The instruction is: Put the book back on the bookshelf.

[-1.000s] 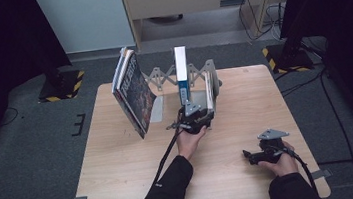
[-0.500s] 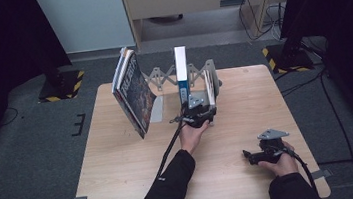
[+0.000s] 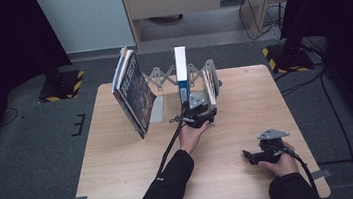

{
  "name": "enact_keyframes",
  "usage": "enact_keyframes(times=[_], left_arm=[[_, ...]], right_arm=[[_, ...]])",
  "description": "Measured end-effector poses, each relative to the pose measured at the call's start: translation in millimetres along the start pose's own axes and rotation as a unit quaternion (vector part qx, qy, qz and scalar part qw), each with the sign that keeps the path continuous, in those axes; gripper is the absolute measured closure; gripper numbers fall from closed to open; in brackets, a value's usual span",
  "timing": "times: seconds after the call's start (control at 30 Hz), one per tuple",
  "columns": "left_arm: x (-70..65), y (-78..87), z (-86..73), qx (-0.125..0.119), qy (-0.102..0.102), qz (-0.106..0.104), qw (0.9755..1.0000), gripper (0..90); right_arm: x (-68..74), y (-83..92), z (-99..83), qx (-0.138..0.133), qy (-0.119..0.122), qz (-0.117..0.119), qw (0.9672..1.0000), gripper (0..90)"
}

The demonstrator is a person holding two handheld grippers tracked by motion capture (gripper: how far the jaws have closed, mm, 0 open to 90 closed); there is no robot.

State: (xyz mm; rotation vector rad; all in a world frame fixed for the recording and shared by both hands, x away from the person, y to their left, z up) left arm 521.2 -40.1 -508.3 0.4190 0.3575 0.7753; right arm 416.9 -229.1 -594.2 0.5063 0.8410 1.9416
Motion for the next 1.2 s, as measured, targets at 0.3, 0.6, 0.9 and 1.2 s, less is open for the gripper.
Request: enact_keyframes(times=[0.3, 0.6, 0.9, 1.2], left_arm=[[5.6, 45.1, -3.7, 0.022, -0.042, 0.003, 0.9989, 47.6], [18.0, 100.3, -27.5, 0.046, -0.042, -0.007, 0.9981, 40.3], [41.0, 140.7, -78.5, 0.081, -0.028, 0.002, 0.9963, 32.9], [83.3, 178.9, -130.1, 0.130, 0.008, 0.030, 0.9911, 24.1]], right_arm=[[0.1, 0.1, 0.0, 0.000, 0.000, 0.000, 1.0000, 7.5], [0.0, 0.0, 0.0, 0.000, 0.000, 0.000, 1.0000, 7.4], [0.1, 0.2, -0.2, 0.000, 0.000, 0.000, 1.0000, 7.3], [1.0, 2.9, -0.6, 0.005, -0.009, -0.006, 0.9999, 12.9]])
Point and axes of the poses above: each handheld gripper's, and its own axes: y roughly backward along the jaws, z roughly out of its top, x roughly to its left, the point moved 8 cm from there along -y, roughly forward along the jaws, and after that the axes turned 3 degrees about x, right-handed, at the moved point
